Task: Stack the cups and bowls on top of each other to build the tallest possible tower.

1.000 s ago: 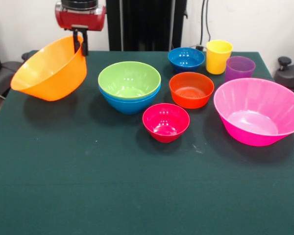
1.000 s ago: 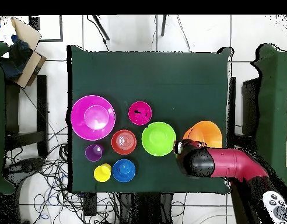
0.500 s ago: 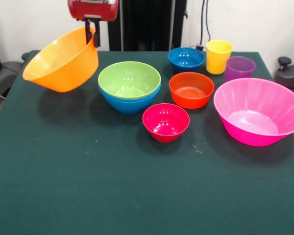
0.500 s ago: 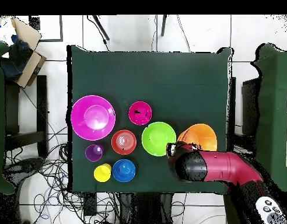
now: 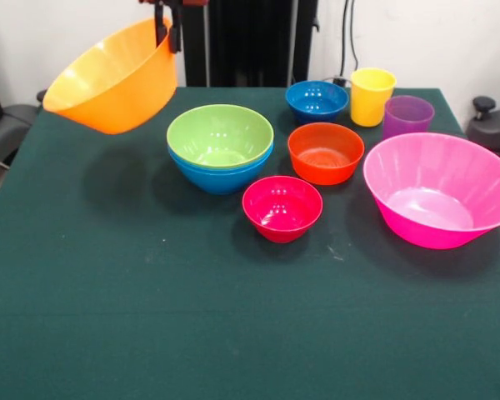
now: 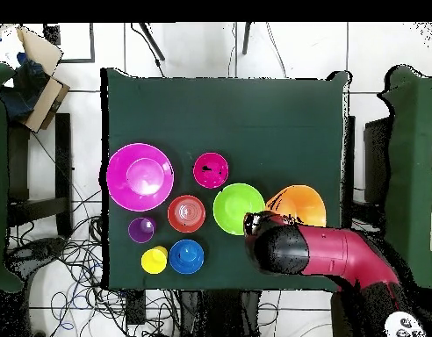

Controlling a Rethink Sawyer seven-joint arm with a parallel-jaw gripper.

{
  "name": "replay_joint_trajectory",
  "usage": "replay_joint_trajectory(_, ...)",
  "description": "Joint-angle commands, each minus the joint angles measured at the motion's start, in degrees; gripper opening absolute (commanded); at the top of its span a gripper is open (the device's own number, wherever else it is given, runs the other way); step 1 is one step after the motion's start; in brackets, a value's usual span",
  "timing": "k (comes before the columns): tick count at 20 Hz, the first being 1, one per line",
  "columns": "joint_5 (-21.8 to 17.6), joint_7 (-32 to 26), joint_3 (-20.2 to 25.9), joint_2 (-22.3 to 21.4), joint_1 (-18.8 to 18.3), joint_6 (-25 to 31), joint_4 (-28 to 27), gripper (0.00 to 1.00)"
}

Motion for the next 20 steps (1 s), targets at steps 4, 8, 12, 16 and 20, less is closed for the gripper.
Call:
replay_joint_trajectory(4, 3.2, 1.9, 1.7, -1.4, 3.8, 6.8, 0.3, 0.00)
replay_joint_trajectory(8, 2.8, 2.6, 1.1, -1.0, 5.2, 6.5, -0.3, 0.00)
replay_joint_trajectory(12, 1.9, 5.3, -0.1, 0.6, 7.6, 3.2, 0.0, 0.00)
replay_joint_trajectory(16, 2.4, 7.0, -0.6, 2.2, 10.1, 2.6, -1.2, 0.00)
replay_joint_trajectory(20, 3.3, 7.8, -1.1, 2.9, 11.9, 3.0, -1.7, 0.00)
